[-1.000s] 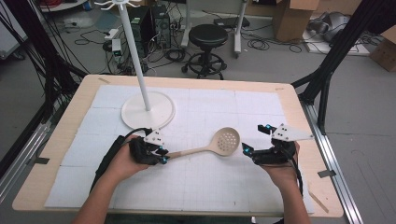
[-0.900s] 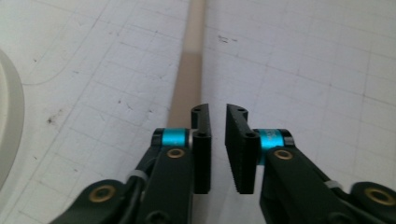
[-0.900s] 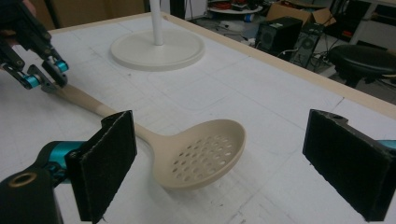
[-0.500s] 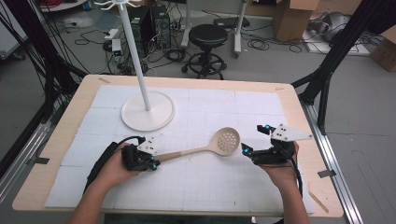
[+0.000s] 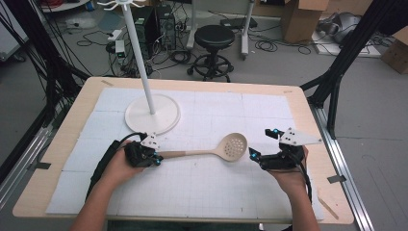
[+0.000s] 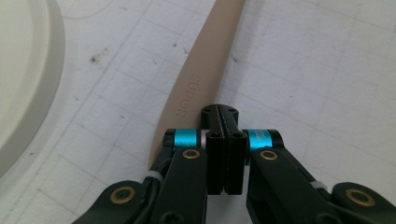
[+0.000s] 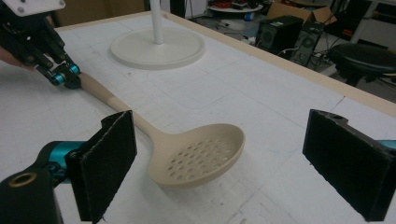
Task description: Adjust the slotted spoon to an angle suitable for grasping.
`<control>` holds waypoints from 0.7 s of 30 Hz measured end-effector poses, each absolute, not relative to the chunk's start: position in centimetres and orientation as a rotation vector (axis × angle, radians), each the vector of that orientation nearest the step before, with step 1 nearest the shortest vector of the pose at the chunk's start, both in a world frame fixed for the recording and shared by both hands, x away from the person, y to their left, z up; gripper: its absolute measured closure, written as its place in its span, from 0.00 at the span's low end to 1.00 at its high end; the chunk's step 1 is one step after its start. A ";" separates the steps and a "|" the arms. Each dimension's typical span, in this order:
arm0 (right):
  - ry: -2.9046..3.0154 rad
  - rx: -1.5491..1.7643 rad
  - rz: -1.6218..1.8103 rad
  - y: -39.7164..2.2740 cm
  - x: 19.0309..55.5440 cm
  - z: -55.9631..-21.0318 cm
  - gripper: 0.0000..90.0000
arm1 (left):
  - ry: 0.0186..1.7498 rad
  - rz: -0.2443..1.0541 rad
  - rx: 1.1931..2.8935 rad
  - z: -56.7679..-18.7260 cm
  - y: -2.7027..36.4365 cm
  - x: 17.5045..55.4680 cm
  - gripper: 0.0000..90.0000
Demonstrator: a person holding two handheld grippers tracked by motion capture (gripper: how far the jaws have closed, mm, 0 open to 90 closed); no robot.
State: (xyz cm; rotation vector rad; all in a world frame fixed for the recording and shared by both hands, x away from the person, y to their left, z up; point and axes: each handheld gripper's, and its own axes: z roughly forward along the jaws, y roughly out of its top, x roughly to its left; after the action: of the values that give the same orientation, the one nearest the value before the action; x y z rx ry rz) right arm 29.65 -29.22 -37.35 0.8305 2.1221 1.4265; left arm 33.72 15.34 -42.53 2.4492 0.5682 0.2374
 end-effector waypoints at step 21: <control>2.127 0.826 1.428 -29.2 29.7 -37.4 0.10 | 0.572 0.263 2.427 -40.9 14.7 35.5 0.68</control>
State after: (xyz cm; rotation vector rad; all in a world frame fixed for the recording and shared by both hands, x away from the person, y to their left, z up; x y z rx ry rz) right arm 29.71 -29.17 -37.45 0.8264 2.1270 1.4278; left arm 35.46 14.68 -40.92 2.4275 0.5720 0.2628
